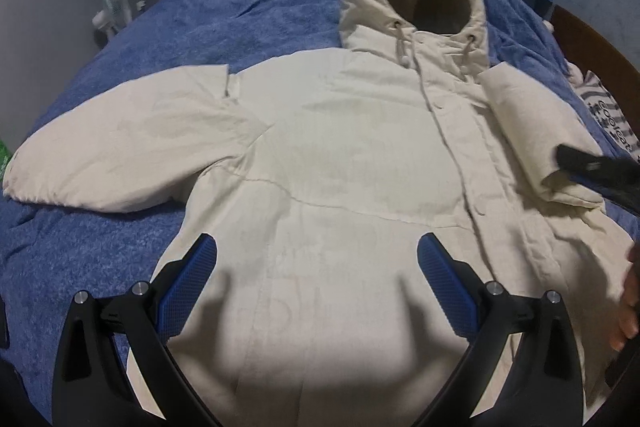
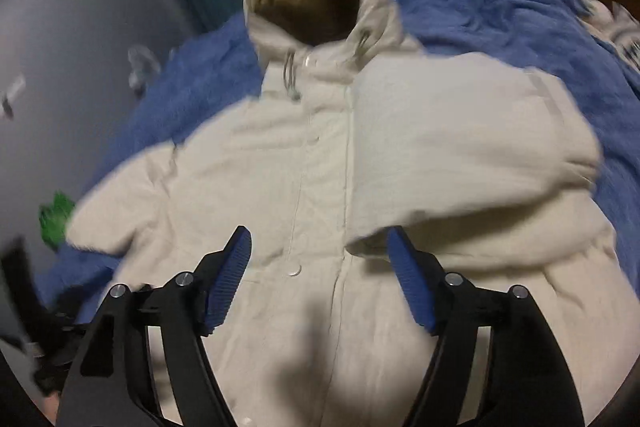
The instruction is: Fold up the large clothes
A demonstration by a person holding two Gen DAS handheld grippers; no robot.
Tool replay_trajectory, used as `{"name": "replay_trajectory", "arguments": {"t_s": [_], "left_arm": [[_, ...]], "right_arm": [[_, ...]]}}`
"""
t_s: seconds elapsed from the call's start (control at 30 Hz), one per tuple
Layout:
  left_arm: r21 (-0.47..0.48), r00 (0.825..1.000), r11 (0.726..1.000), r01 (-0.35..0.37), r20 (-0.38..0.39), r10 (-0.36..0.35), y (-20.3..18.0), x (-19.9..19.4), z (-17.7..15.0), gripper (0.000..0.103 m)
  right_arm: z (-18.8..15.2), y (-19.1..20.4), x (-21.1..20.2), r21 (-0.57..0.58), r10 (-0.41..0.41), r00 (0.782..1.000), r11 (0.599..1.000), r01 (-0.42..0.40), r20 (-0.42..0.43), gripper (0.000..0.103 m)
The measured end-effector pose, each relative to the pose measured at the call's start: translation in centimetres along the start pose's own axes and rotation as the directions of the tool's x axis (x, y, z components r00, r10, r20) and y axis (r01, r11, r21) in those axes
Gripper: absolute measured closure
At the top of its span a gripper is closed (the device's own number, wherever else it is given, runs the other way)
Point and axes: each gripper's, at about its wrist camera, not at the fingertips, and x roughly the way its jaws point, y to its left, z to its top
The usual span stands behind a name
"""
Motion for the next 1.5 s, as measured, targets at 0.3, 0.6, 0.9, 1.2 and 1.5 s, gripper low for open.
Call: {"name": "replay_trajectory", "arguments": {"t_s": [0.3, 0.6, 0.9, 1.2, 1.5], "left_arm": [[0.101, 0.993, 0.991, 0.083, 0.073, -0.09, -3.8, -1.6, 0.1, 0.007], [0.267, 0.984, 0.957, 0.112, 0.107, -0.144, -12.8, -2.3, 0.1, 0.007], [0.437, 0.978, 0.892, 0.119, 0.104, -0.182, -22.1, -1.2, 0.7, 0.007], [0.57, 0.991, 0.821, 0.034, 0.086, -0.101, -31.3, 5.1, 3.8, 0.021], [0.675, 0.997, 0.737, -0.02, 0.072, -0.039, -34.7, 7.8, 2.8, 0.027]], "right_arm": [[-0.8, -3.7, -7.2, 0.005, -0.229, 0.95, 0.972, 0.233, 0.21, 0.006], [1.4, -9.8, -8.2, 0.166, -0.235, 0.953, 0.965, 0.204, 0.193, 0.006], [1.4, -17.7, -10.1, 0.472, -0.201, 0.963, 0.876, 0.096, 0.178, 0.006], [0.7, -20.9, -9.9, 0.567, -0.132, 0.973, 0.824, 0.002, 0.188, 0.006], [0.5, -21.7, -9.7, 0.607, -0.091, 0.975, 0.793, -0.053, 0.203, 0.006]]}}
